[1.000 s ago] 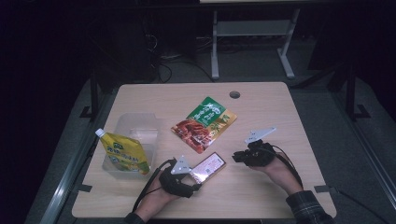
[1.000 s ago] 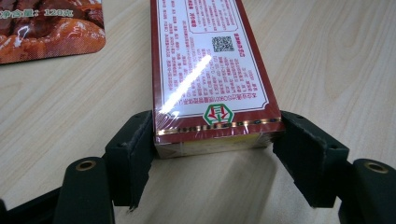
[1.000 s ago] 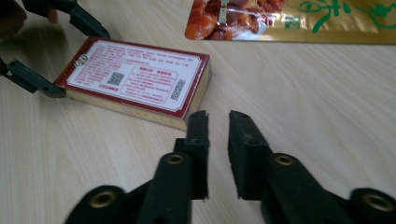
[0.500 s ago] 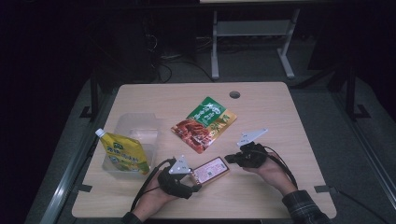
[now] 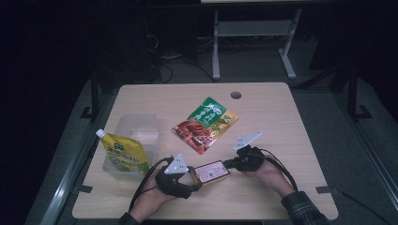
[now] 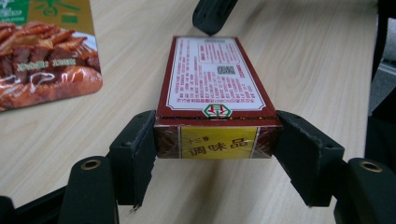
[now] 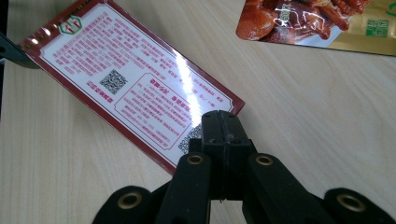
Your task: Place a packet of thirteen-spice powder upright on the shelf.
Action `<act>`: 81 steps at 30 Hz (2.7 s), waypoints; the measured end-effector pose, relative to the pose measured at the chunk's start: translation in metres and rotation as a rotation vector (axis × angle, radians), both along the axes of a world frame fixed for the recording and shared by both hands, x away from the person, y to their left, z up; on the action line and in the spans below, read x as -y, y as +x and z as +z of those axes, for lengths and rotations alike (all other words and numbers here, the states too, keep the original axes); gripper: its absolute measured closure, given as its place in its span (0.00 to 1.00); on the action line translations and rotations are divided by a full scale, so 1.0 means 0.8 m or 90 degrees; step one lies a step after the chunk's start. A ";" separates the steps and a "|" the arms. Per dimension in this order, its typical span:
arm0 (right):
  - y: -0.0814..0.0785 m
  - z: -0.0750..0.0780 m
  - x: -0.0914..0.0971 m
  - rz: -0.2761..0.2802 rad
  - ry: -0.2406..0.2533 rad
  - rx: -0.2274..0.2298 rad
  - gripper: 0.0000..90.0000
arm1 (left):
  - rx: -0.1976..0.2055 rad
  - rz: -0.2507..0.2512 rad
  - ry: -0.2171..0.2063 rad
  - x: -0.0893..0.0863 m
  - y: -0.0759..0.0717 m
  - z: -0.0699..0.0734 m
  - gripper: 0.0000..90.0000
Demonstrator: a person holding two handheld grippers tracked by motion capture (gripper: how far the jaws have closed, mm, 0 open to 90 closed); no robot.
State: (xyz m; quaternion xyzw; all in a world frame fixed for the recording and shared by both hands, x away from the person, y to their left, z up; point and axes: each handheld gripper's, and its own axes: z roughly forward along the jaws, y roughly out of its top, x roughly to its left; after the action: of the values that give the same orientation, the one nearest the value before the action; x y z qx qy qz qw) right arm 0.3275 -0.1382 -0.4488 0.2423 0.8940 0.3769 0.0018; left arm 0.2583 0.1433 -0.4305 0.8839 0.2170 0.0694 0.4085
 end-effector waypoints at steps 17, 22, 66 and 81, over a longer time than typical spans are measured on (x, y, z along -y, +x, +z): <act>-0.004 -0.005 -0.012 0.022 -0.005 -0.007 1.00 | 0.021 0.000 -0.049 -0.002 0.008 0.030 0.36; -0.005 -0.007 -0.013 0.027 0.004 -0.010 1.00 | 0.029 -0.004 -0.062 0.003 0.014 0.039 0.36; -0.006 -0.010 -0.007 0.019 0.005 -0.016 1.00 | 0.040 -0.045 -0.123 0.058 0.050 0.060 0.32; -0.017 -0.004 0.018 -0.013 0.017 -0.023 1.00 | 0.047 -0.042 -0.129 0.041 0.041 0.073 0.29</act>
State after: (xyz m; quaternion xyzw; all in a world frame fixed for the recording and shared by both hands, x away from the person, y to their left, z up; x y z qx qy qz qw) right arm 0.3138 -0.1528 -0.4518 0.2583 0.8861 0.3846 -0.0140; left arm 0.2915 0.1106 -0.3722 0.8413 0.1787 0.0665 0.5058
